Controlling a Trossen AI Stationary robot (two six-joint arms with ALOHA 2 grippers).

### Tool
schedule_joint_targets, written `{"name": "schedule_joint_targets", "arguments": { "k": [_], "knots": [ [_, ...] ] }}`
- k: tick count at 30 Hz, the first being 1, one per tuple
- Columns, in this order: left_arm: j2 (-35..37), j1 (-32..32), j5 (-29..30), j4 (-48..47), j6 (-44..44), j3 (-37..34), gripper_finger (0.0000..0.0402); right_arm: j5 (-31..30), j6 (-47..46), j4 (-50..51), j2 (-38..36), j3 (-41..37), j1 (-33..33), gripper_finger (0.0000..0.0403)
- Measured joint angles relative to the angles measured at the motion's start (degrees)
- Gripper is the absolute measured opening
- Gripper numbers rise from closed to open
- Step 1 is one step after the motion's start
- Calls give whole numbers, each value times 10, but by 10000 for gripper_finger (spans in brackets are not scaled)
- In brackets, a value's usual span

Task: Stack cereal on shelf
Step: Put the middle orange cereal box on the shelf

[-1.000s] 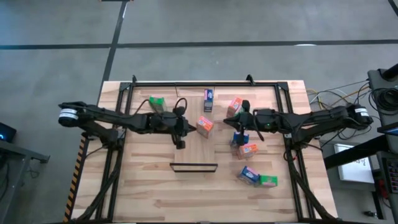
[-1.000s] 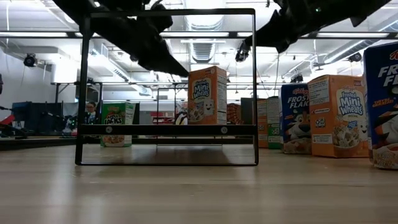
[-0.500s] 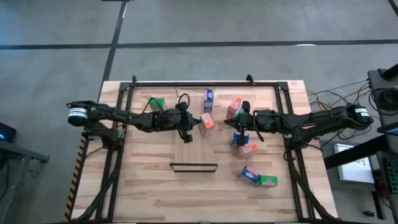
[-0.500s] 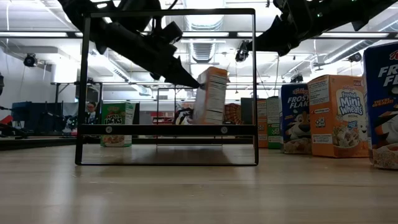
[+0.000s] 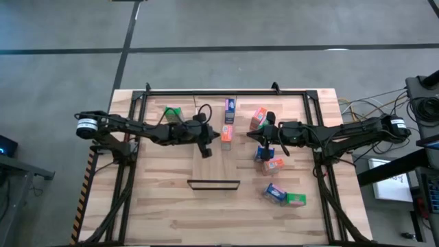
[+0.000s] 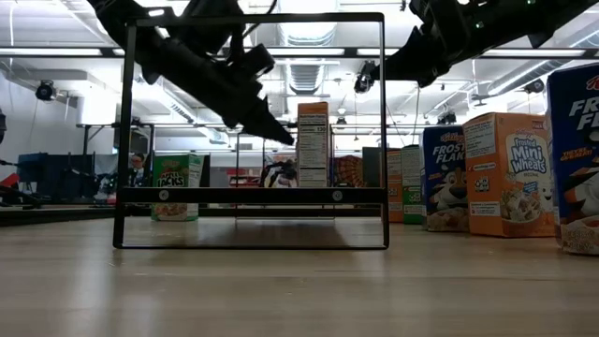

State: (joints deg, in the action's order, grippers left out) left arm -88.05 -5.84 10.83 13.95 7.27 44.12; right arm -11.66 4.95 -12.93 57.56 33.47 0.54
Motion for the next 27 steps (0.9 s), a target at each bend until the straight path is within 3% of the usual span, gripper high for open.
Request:
{"name": "schedule_joint_targets", "arguments": {
  "k": [6, 12, 23, 27],
  "knots": [
    [-6, 1, -87, 3, 6, 0, 0, -4, 1, 0, 0, 0, 0, 13],
    [-26, 0, -85, 52, 6, 0, 0, -4, 1, 0, 0, 0, 0, 13],
    [-45, -2, -82, 57, 8, 0, 0, -4, 0, 2, 0, 0, 0, 13],
    [-50, -5, -46, 56, 12, 0, 0, -4, 0, 2, 0, 0, 0, 13]
  ]
}}
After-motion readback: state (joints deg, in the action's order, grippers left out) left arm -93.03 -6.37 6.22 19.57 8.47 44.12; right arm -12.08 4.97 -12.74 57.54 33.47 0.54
